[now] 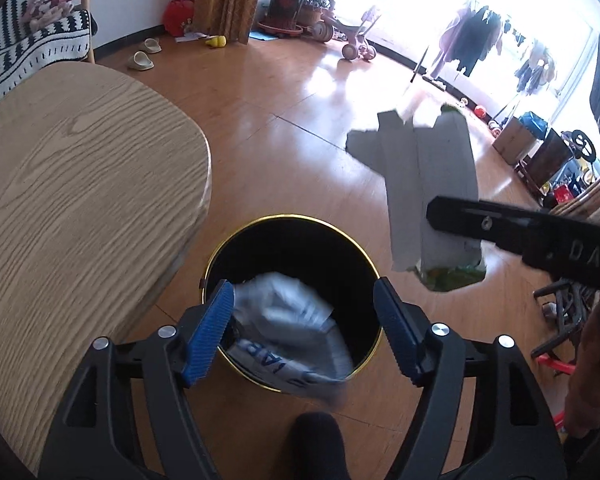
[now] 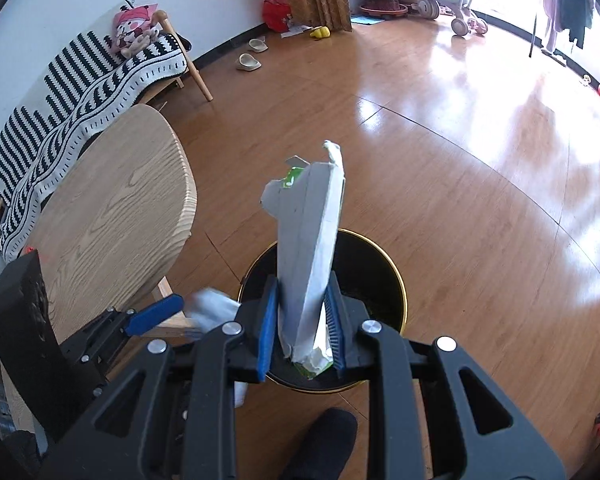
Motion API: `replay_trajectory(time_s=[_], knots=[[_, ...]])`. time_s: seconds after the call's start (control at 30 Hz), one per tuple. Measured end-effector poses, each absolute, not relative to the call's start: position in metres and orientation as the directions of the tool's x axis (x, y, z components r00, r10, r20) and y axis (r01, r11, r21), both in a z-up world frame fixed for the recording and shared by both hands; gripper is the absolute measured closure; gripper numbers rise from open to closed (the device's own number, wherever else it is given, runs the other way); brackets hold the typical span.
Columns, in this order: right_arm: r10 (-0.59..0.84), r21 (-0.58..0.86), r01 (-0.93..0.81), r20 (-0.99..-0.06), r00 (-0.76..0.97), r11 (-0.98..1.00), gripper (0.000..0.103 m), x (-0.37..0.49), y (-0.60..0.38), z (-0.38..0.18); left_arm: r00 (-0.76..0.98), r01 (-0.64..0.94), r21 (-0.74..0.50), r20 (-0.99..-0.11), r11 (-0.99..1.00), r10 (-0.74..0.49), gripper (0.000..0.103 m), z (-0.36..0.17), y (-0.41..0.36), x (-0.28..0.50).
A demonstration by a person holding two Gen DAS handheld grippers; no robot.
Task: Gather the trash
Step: 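Carry the wrapper and carton over the bin and open the left tool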
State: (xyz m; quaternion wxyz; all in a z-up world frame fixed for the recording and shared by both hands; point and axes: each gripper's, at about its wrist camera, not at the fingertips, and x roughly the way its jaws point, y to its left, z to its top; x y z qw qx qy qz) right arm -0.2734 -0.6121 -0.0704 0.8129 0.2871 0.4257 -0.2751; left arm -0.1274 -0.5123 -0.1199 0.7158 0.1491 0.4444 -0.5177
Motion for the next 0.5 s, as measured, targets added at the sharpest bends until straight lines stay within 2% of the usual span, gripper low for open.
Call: replay_trajectory(time_s=[0.13,0.4,0.5], knots=[[-0.197,0.23,0.694,-0.856,0.477,0.682,0.08,-0.273,-0.613,-0.074,0.075,0.87,-0.254,-0.78,0.423,-0.622,0.031,-0.109,-0.509,-0.126],[-0.18,0.211,0.689,-0.875,0.449,0.693,0.078,-0.262,-0.61,-0.081,0.118,0.861,-0.247,-0.754,0.445,-0.647,0.023,-0.08,-0.479,-0.114],[-0.183,0.172,0.687,-0.893,0.411,0.706,0.073,-0.256,-0.611,-0.086,0.153,0.853,-0.231,-0.747,0.468,-0.647,0.019,-0.066,-0.459,-0.106]])
